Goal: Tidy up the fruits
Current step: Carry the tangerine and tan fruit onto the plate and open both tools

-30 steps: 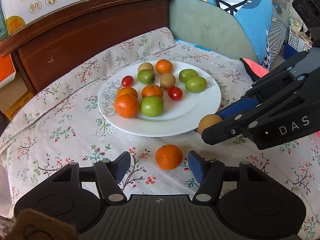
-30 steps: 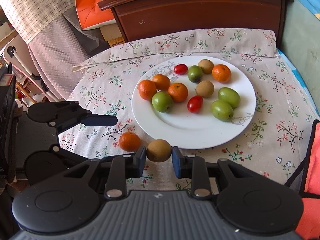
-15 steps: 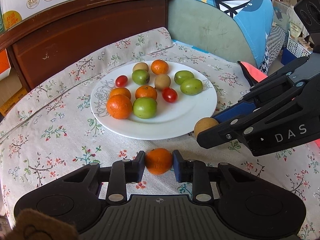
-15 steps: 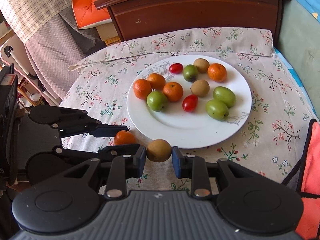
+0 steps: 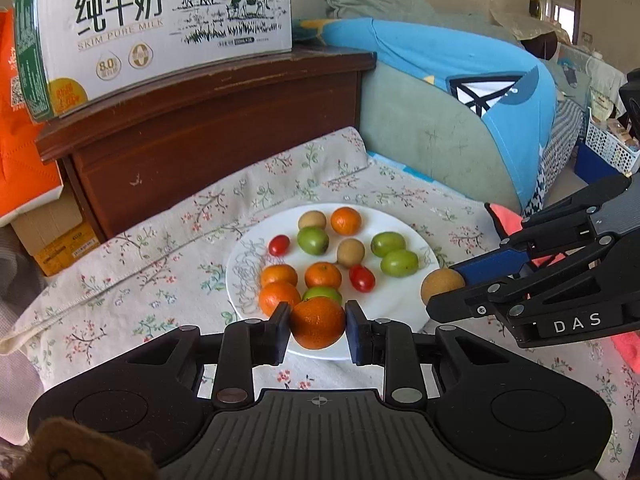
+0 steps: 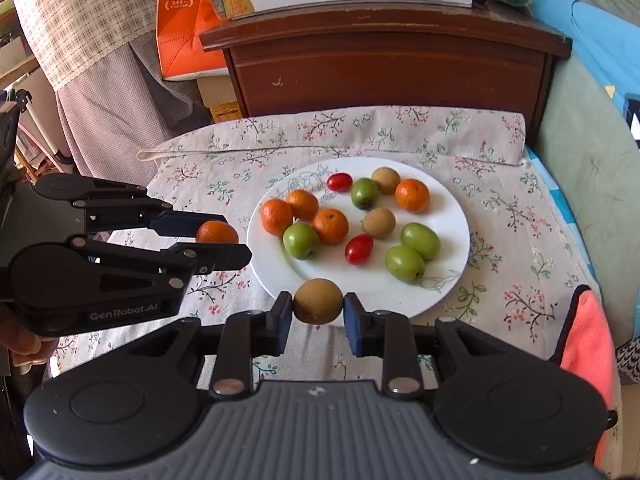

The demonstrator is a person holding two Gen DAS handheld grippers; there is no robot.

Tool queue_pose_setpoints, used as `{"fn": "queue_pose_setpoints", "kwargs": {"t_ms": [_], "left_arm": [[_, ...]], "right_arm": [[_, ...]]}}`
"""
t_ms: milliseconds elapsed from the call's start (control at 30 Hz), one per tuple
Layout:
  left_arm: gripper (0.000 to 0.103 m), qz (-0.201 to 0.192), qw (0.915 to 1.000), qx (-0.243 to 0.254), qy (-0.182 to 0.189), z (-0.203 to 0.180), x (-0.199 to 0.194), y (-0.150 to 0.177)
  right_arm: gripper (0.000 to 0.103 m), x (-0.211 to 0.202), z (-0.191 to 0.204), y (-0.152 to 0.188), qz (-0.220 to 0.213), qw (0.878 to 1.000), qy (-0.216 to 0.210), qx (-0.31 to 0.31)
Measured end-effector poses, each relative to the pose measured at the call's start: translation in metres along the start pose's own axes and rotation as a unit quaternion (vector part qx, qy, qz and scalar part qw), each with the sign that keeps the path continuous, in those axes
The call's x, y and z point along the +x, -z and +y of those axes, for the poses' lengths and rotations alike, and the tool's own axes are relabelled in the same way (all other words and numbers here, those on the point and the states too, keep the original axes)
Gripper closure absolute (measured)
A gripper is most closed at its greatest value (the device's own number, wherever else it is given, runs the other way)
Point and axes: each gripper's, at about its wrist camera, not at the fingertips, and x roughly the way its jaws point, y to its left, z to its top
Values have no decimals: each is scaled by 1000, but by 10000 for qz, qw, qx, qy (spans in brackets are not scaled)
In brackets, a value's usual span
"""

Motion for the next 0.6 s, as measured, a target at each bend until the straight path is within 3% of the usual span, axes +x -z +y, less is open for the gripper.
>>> {"fn": "queue_pose_setpoints", "kwargs": {"t_ms": [300, 600], "left_arm": [[77, -329, 9987, -377, 8, 3, -2, -21], [77, -39, 9994, -342, 53, -11, 27, -17]], "right_arm": [[75, -26, -14, -22, -576, 9979, 210, 221], [75, -12, -28, -18, -382, 9973, 411, 467]]}}
